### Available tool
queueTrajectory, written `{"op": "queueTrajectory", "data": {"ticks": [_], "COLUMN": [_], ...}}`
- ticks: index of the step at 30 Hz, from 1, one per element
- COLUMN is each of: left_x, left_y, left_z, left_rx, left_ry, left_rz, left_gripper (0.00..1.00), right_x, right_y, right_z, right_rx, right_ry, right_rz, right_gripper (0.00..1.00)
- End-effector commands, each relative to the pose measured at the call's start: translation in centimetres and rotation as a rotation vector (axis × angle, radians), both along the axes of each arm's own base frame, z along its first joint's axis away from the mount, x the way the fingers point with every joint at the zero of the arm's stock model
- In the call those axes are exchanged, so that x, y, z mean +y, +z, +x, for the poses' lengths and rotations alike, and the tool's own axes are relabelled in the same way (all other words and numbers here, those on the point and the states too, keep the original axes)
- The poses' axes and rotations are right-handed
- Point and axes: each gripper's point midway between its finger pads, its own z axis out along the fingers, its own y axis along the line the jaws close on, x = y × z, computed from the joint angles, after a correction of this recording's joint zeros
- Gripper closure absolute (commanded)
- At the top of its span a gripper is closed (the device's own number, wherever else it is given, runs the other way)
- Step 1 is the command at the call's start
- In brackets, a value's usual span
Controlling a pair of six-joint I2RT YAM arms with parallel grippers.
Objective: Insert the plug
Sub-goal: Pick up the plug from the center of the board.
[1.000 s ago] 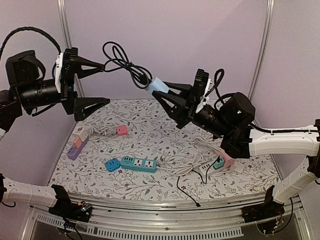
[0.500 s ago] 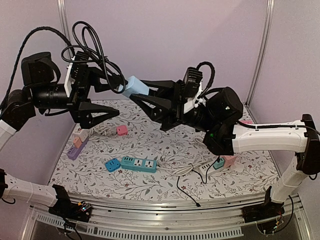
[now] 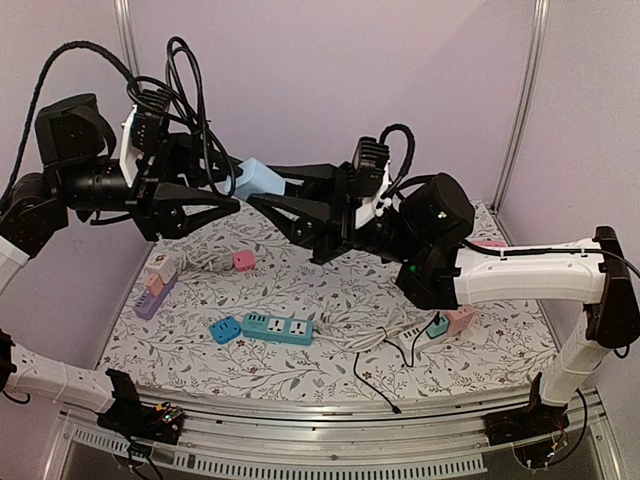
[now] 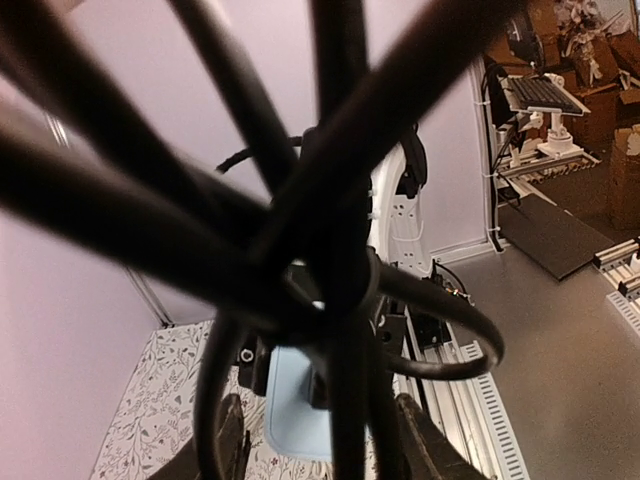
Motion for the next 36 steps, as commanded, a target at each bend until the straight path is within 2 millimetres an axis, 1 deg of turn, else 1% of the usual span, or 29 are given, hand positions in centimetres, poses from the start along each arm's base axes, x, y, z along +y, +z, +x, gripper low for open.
{"op": "queueTrajectory", "data": {"ticks": [1, 3, 5, 7, 8, 9, 13, 16, 17, 20, 21, 22, 23, 24, 25, 26, 27, 30, 32, 33, 34, 36], "left_x": [-0.5, -0.5, -0.5, -0.5, -0.4, -0.4, -0.2, -0.1, 0.0, 0.5, 0.8, 1.1, 1.4, 1.7, 2.1, 2.4, 3.0, 4.0, 4.1, 4.0, 3.8, 3.1], "left_y": [0.5, 0.4, 0.2, -0.1, -0.2, -0.3, -0.7, -1.1, -1.3, -2.3, -3.0, -3.8, -4.7, -5.9, -7.1, -8.4, -9.9, -14.8, -17.8, -19.1, -20.6, -22.9], "left_z": [-0.5, -0.5, -0.5, -0.5, -0.5, -0.5, -0.4, 0.2, 0.4, 1.5, 1.9, 2.2, 2.6, 3.1, 3.7, 4.3, 5.2, 6.8, 7.3, 7.5, 7.7, 8.5], "left_rx": [-0.009, -0.010, -0.012, -0.016, -0.018, -0.018, -0.021, -0.023, -0.027, -0.053, -0.067, -0.079, -0.085, -0.080, -0.070, -0.053, -0.022, 0.095, 0.124, 0.116, 0.118, 0.156], "left_ry": [-0.026, -0.024, -0.023, -0.022, -0.021, -0.020, -0.004, 0.034, 0.051, 0.119, 0.140, 0.156, 0.173, 0.195, 0.215, 0.227, 0.244, 0.226, 0.177, 0.141, 0.109, 0.078], "left_rz": [-0.007, -0.005, 0.003, 0.012, 0.015, 0.017, 0.030, 0.041, 0.048, 0.092, 0.119, 0.150, 0.181, 0.221, 0.259, 0.301, 0.351, 0.471, 0.522, 0.538, 0.549, 0.537], "left_gripper": [0.53, 0.59, 0.69, 0.83, 0.93, 1.00, 1.00, 1.00, 1.00, 1.00, 1.00, 1.00, 1.00, 1.00, 1.00, 1.00, 1.00, 1.00, 1.00, 1.00, 1.00, 1.00], "right_x": [1.5, 1.7, 1.8, 1.8, 1.8, 1.8, 1.8, 2.0, 2.1, 2.0, 2.0, 1.7, 1.6, 1.4, 1.2, 0.4, -0.2, -2.4, -4.2, -4.9, -5.8, -7.5], "right_y": [-0.7, -0.8, -0.9, -0.8, -0.9, -0.9, -1.2, -1.7, -2.1, -3.4, -4.2, -4.7, -5.7, -6.6, -7.8, -8.1, -9.3, -12.0, -13.5, -14.7, -15.5, -17.0], "right_z": [-0.1, -0.1, -0.1, -0.1, -0.1, -0.1, 0.1, 0.2, 0.5, 1.8, 2.2, 2.6, 3.1, 3.7, 4.3, 4.7, 5.3, 7.1, 8.5, 9.0, 9.5, 10.5], "right_rx": [0.034, 0.045, 0.048, 0.049, 0.049, 0.049, 0.056, 0.060, 0.069, 0.111, 0.121, 0.121, 0.132, 0.141, 0.156, 0.158, 0.176, 0.228, 0.267, 0.283, 0.293, 0.316], "right_ry": [0.050, 0.064, 0.065, 0.064, 0.065, 0.066, 0.057, 0.042, 0.029, -0.054, -0.083, -0.122, -0.158, -0.202, -0.245, -0.286, -0.321, -0.430, -0.507, -0.538, -0.566, -0.626], "right_rz": [-0.026, -0.024, -0.024, -0.022, -0.023, -0.025, -0.035, -0.055, -0.069, -0.103, -0.128, -0.150, -0.188, -0.226, -0.269, -0.296, -0.349, -0.472, -0.528, -0.553, -0.564, -0.581], "right_gripper": [1.00, 1.00, 1.00, 1.00, 1.00, 1.00, 1.00, 0.99, 0.87, 0.39, 0.26, 0.15, 0.05, 0.02, 0.01, 0.01, 0.01, 0.01, 0.01, 0.01, 0.01, 0.01]}}
